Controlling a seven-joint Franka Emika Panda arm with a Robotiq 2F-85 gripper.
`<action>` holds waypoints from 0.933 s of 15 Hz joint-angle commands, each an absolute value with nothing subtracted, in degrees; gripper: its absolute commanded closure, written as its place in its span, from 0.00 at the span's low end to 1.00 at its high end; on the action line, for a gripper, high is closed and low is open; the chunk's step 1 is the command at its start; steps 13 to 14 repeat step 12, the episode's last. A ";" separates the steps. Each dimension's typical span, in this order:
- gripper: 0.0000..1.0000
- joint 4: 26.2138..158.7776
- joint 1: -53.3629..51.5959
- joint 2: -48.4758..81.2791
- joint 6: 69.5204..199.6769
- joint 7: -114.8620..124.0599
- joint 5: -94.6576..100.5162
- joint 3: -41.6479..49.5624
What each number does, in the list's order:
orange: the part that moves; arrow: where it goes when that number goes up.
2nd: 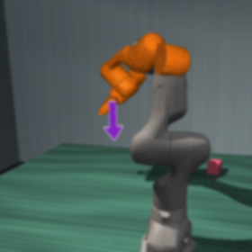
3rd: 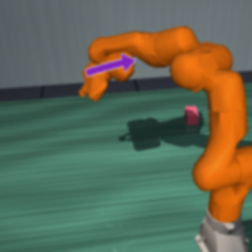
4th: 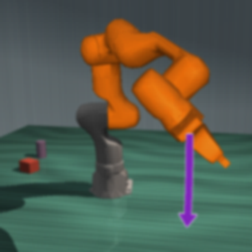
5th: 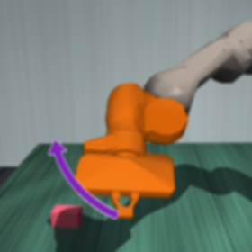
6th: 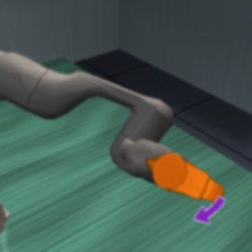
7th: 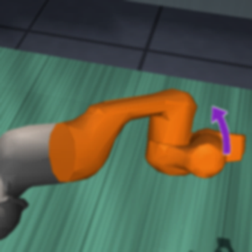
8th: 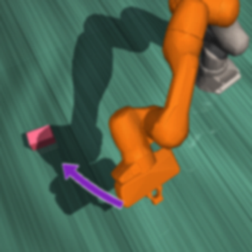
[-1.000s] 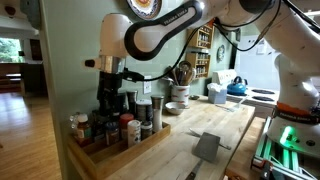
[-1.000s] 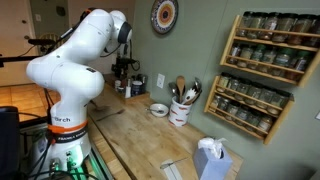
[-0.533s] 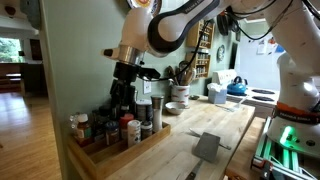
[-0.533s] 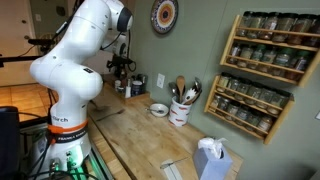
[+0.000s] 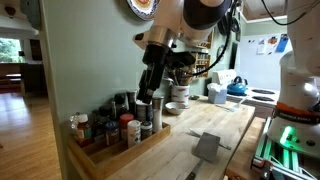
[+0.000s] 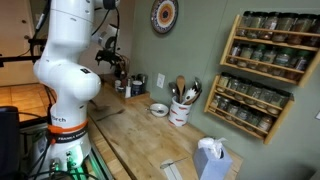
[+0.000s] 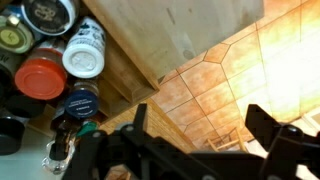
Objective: Pick up the spice bottle with a blue lid from the kitchen counter and put it in the wooden storage tray
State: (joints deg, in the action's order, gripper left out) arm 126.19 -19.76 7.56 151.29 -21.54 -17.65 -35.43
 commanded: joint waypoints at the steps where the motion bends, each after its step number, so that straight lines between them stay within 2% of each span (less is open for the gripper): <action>1: 0.00 135.16 -20.85 -6.70 148.85 -15.83 -31.04 -36.56; 5: 0.00 140.18 -25.53 -19.05 143.28 -0.54 -32.56 -33.91; 6: 0.00 135.73 -26.08 -10.56 146.49 -6.86 -31.19 -32.82; 9: 0.00 138.32 -27.41 -16.77 144.41 -0.95 -30.75 -32.22; 14: 0.00 139.35 -27.59 -18.05 144.34 -0.12 -30.65 -32.05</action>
